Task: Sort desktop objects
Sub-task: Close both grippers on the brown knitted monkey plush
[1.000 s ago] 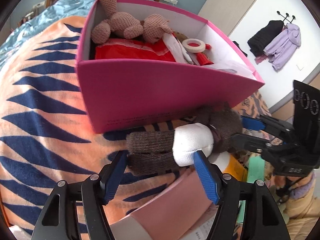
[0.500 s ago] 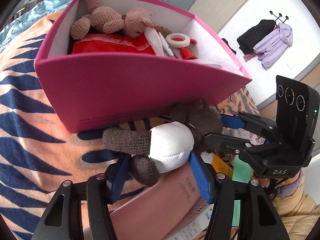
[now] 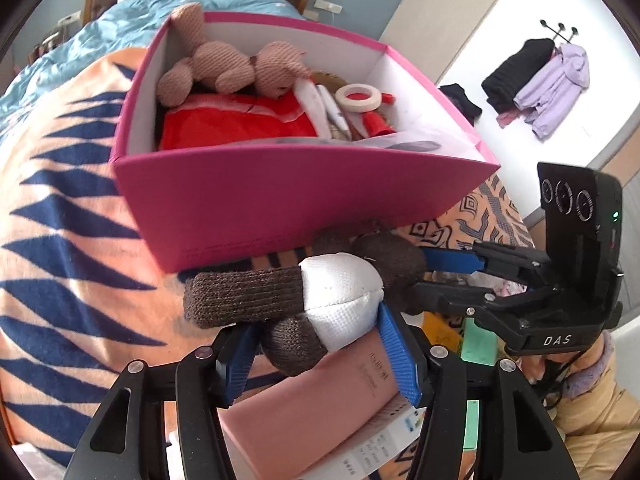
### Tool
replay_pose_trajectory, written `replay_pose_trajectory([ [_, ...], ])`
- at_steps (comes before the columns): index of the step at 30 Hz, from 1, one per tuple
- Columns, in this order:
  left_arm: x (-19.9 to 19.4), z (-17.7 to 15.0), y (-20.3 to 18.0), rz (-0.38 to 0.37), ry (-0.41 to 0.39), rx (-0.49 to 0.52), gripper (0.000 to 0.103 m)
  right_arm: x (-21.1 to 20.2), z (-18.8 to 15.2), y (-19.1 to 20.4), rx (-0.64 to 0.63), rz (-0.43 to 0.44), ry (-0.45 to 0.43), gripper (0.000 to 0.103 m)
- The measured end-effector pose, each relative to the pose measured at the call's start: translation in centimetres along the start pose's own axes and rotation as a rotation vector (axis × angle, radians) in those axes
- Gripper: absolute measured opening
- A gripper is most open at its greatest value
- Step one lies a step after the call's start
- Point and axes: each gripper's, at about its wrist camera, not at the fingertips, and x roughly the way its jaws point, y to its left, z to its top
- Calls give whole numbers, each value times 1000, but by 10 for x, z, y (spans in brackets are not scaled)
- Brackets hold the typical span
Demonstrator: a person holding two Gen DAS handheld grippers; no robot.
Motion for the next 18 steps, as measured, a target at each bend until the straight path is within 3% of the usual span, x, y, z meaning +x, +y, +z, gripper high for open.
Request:
replay_pose_trajectory([
  [3, -3, 0, 2, 20, -6, 4, 63, 7, -1, -5, 39, 25, 22, 61],
  [10, -6, 4, 8, 34, -3, 0, 67, 15, 8, -7, 78, 94, 24, 61],
  [14, -6, 5, 11, 20, 0, -6, 54, 24, 10, -4, 52, 83, 37, 57],
  [18, -7, 6, 9, 21, 1, -8, 54, 21, 10, 0, 26, 66, 13, 54],
])
